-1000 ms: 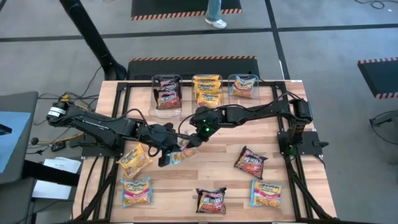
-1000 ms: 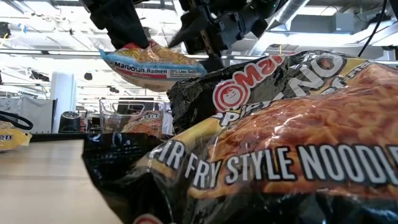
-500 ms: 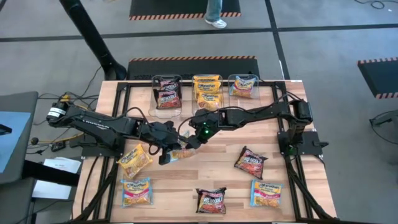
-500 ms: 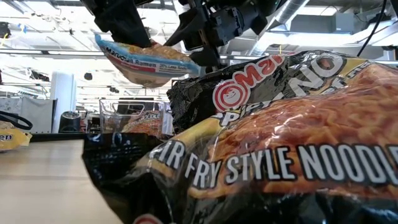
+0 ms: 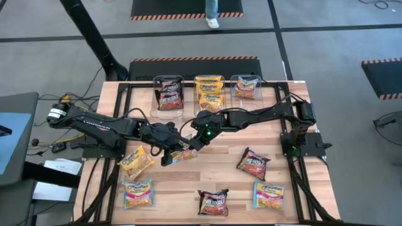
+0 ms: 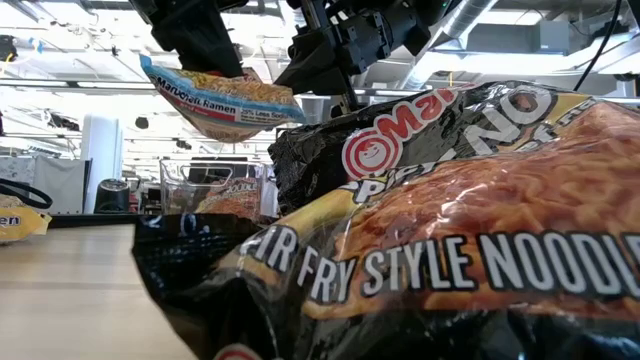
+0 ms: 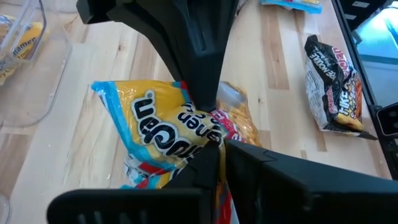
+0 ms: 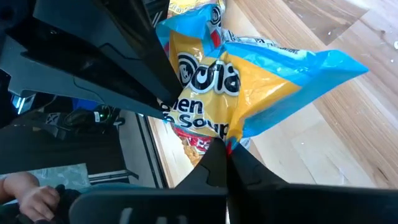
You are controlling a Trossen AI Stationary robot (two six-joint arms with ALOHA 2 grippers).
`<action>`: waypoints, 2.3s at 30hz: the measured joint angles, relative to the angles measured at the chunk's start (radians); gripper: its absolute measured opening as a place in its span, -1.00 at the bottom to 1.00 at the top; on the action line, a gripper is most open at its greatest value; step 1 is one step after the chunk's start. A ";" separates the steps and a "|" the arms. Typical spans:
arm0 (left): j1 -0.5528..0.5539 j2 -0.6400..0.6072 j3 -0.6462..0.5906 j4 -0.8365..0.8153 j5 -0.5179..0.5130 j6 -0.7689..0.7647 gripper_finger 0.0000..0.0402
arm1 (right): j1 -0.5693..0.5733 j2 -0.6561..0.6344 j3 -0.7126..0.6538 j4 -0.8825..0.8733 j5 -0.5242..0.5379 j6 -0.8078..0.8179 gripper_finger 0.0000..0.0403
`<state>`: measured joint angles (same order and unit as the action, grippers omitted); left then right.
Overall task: Sort Maruchan noodles
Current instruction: Put the blue noodle pack into the right transparent bin
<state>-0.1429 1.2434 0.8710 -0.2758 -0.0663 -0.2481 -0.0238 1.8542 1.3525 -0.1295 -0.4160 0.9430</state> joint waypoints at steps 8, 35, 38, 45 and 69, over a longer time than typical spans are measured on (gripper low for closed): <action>0.011 0.000 0.001 0.001 0.071 -0.027 -0.75 | 0.001 0.000 0.000 0.009 0.000 0.000 -0.99; 0.148 -0.004 0.192 -0.190 0.157 0.027 -0.29 | 0.000 -0.001 0.002 -0.065 0.025 -0.025 -1.00; 0.166 -0.005 0.223 -0.221 0.156 0.035 -0.29 | 0.000 -0.002 0.002 -0.078 0.025 -0.035 -1.00; 0.222 -0.034 0.305 -0.345 0.156 0.072 -0.29 | -0.012 -0.021 0.002 -0.098 0.025 -0.082 -1.00; 0.408 -0.303 0.319 -0.409 0.027 0.151 -0.30 | -0.221 -0.388 0.002 -0.608 0.289 -0.412 -1.00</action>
<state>0.2647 0.9402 1.1900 -0.6848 -0.0393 -0.0975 -0.2449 1.4657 1.3544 -0.7376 -0.1268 0.5306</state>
